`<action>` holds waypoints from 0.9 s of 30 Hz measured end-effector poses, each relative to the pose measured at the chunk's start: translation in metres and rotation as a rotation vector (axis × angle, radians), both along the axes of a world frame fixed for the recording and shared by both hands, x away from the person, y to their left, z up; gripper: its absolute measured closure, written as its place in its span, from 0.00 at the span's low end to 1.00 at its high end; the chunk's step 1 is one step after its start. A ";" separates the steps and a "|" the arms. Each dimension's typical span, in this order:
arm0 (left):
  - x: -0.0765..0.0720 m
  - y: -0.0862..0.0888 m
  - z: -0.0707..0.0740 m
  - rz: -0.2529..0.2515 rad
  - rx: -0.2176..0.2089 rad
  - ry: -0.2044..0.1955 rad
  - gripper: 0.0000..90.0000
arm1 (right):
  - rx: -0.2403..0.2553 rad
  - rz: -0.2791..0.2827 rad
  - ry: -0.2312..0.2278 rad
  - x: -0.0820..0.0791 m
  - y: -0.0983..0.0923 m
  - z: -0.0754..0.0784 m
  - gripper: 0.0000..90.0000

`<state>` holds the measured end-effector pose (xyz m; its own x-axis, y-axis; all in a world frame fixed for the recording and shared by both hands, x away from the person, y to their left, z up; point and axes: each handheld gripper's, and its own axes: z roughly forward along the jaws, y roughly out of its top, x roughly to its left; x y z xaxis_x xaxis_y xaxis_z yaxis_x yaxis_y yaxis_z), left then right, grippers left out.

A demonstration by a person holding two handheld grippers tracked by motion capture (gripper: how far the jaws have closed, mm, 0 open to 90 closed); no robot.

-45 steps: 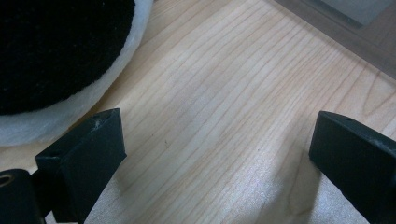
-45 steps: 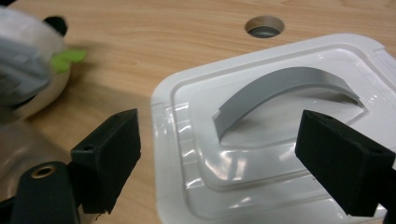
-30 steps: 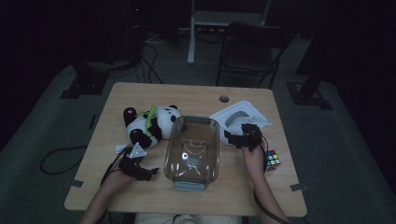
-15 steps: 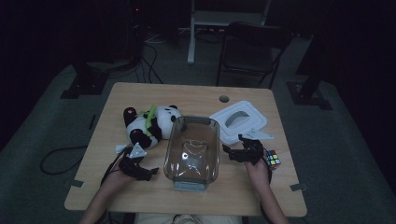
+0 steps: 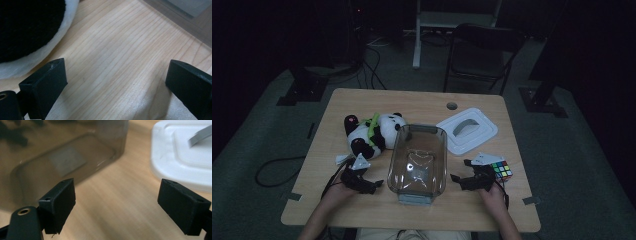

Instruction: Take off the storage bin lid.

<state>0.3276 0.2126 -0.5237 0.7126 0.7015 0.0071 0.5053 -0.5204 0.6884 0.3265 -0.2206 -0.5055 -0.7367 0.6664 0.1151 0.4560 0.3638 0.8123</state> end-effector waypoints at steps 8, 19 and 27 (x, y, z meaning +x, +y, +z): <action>-0.001 -0.007 0.002 -0.011 -0.016 0.019 0.05 | -0.079 0.061 0.022 -0.003 0.007 -0.014 0.16; -0.003 -0.021 0.013 -0.032 -0.023 0.006 0.05 | -0.189 0.078 0.008 -0.003 0.011 -0.021 0.14; -0.003 -0.017 0.008 -0.048 0.038 0.047 0.05 | -0.190 0.082 0.008 -0.004 0.011 -0.021 0.14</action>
<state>0.3241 0.1957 -0.5156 0.7459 0.6661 -0.0008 0.5102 -0.5705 0.6437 0.3226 -0.2098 -0.5265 -0.7889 0.6145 -0.0005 0.4250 0.5462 0.7219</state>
